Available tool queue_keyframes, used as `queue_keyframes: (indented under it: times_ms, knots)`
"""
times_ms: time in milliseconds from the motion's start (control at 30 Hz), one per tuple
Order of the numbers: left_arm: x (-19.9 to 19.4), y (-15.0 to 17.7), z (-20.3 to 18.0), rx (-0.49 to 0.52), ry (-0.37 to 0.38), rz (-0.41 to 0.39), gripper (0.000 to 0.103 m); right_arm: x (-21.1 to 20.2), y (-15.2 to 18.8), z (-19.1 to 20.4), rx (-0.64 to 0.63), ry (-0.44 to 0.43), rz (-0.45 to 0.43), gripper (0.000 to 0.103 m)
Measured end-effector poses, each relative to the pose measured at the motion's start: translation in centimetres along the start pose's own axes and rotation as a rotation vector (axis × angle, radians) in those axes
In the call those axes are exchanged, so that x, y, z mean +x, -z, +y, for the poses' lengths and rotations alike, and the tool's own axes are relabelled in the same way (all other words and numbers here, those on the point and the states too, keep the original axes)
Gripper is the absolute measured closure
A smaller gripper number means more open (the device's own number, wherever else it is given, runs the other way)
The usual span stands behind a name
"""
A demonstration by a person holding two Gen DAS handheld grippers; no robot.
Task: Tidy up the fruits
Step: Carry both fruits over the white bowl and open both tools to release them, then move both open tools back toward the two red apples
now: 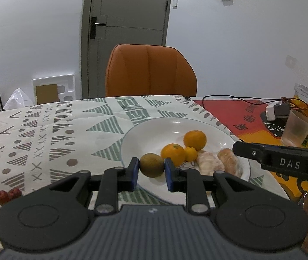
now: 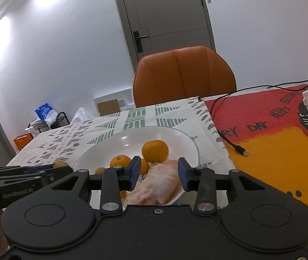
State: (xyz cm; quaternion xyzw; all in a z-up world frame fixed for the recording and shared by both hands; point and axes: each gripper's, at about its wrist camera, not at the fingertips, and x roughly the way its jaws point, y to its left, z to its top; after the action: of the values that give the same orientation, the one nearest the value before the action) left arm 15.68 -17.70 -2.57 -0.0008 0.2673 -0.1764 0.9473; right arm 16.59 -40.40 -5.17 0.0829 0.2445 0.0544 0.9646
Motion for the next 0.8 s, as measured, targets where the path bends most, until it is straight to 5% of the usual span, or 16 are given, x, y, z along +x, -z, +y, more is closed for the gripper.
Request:
queue_keyframes:
  times_ms: [467,800]
  knots:
    - [-0.8,0.0,1.2,-0.024,-0.061,0.014,0.069,0.2,0.5,1.4,-0.009,-0.051,0.025,0.06]
    - [-2.9,0.4,4.0,-0.047,-0.13,-0.004,0.041,0.7,1.1,3.9,-0.02,-0.089,0.044,0.048]
